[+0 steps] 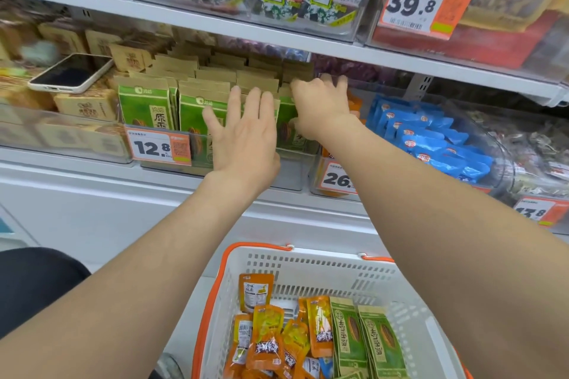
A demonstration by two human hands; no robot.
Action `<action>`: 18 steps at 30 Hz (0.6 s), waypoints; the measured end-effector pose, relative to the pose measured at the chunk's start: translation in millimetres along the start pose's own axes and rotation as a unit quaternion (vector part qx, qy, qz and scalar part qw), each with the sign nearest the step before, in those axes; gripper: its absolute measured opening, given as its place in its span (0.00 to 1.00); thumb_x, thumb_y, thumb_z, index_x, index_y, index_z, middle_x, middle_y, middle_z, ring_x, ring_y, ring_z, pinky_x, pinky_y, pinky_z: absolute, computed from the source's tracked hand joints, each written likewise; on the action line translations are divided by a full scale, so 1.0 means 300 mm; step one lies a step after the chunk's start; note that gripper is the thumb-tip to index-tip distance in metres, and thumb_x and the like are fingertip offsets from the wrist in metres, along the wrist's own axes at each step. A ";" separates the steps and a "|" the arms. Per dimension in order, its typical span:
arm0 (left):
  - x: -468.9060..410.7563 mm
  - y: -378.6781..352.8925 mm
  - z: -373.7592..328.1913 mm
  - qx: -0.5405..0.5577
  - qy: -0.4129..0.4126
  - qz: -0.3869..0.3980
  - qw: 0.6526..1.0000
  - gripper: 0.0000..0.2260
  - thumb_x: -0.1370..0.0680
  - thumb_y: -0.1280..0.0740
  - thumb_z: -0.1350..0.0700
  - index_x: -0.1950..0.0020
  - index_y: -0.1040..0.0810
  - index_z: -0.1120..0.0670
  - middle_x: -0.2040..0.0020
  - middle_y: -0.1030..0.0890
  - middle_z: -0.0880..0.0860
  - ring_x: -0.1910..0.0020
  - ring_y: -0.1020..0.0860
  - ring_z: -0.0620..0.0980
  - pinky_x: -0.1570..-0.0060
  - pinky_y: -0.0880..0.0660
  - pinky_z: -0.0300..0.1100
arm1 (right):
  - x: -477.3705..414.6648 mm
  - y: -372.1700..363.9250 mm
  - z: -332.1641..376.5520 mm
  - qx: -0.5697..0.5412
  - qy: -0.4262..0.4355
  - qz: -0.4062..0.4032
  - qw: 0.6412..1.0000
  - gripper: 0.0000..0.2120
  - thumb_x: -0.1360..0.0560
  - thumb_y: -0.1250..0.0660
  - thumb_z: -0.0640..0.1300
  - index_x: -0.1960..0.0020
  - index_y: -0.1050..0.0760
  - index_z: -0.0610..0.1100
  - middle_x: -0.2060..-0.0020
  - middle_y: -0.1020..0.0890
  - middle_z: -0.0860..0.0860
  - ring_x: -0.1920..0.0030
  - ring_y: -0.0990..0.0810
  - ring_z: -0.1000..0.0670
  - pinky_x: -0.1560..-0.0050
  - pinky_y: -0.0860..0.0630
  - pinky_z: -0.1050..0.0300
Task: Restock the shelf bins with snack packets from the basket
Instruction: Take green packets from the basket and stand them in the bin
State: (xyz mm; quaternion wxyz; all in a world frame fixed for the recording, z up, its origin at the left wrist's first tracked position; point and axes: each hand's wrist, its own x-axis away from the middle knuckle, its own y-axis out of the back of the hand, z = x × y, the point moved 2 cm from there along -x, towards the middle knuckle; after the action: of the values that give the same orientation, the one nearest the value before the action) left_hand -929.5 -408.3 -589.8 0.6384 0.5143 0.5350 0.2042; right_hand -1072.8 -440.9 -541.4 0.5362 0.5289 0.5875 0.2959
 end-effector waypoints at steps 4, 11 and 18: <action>-0.005 0.002 0.000 0.013 0.000 0.009 1.000 0.40 0.28 0.26 0.54 0.20 0.42 0.54 0.18 0.41 0.52 0.17 0.48 0.60 0.28 0.43 0.71 | -0.041 -0.030 0.002 0.029 -0.056 -0.011 0.998 0.26 0.26 0.26 0.45 0.31 0.29 0.45 0.40 0.19 0.42 0.32 0.27 0.35 0.30 0.40 0.35; 0.022 -0.027 0.005 0.079 0.014 -0.029 0.996 0.43 0.29 0.27 0.57 0.18 0.44 0.55 0.15 0.47 0.55 0.16 0.52 0.60 0.27 0.43 0.68 | 0.019 -0.052 0.038 0.053 -0.106 -0.096 0.988 0.25 0.34 0.21 0.48 0.40 0.23 0.41 0.44 0.19 0.40 0.42 0.23 0.38 0.43 0.30 0.43; 0.142 -0.115 -0.035 0.097 -0.105 -0.267 0.953 0.13 0.28 0.30 0.63 0.45 0.25 0.58 0.45 0.24 0.59 0.47 0.28 0.61 0.51 0.33 0.53 | 0.307 -0.060 0.010 -0.075 0.021 -0.307 0.948 0.06 0.30 0.37 0.39 0.54 0.24 0.43 0.57 0.22 0.44 0.54 0.26 0.39 0.55 0.33 0.44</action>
State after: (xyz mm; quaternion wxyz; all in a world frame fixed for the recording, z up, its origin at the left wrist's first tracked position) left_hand -934.3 -382.4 -639.2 0.6691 0.4305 0.6003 -0.0815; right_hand -1063.1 -359.9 -587.6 0.6271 0.2745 0.7086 0.1714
